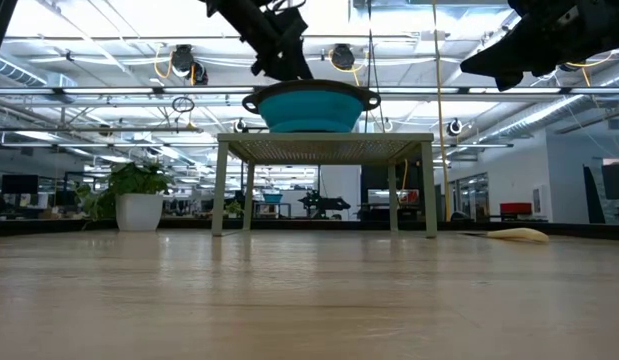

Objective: Pick & Place Fruit
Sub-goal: Put the table knife on the shelf

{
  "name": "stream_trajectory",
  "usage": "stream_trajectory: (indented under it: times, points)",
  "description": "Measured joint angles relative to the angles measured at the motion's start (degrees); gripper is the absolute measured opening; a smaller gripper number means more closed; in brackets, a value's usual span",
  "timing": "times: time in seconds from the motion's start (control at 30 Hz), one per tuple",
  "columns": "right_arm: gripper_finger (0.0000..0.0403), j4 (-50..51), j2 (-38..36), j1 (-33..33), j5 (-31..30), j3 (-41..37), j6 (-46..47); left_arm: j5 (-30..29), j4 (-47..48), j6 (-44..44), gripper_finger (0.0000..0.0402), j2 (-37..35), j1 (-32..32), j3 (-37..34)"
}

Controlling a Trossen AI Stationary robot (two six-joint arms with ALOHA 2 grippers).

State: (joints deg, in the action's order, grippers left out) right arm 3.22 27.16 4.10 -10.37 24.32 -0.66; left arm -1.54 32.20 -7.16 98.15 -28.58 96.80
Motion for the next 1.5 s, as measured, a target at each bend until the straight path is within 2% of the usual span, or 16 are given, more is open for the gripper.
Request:
stream_trajectory:
  times: [0.2,0.67,1.07,1.17,1.3,1.5]
  points:
    - [0.0001,0.0,0.0,0.0,0.0,0.0,0.0,-0.2,3.8,-0.3,0.0216,-0.3,0.5,3.2]
    - [0.0002,0.0,0.0,0.0,0.0,0.0,0.0,-1.5,7.2,0.9,0.0216,-0.8,2.6,3.3]
    - [0.0004,0.1,0.0,0.0,0.0,0.0,6.0,-4.7,8.0,0.0,0.0211,-0.8,6.1,3.3]
    - [0.0004,0.2,0.0,0.0,0.0,0.0,6.0,-3.0,9.2,0.4,0.0186,-1.3,6.4,3.2]
    - [0.0005,0.5,0.0,0.0,0.0,0.0,6.0,-1.2,10.0,1.8,0.0132,-2.0,6.9,3.3]
    - [0.0004,0.6,0.0,0.0,0.0,0.0,6.0,-0.4,12.3,4.0,0.0065,-3.9,7.3,3.2]
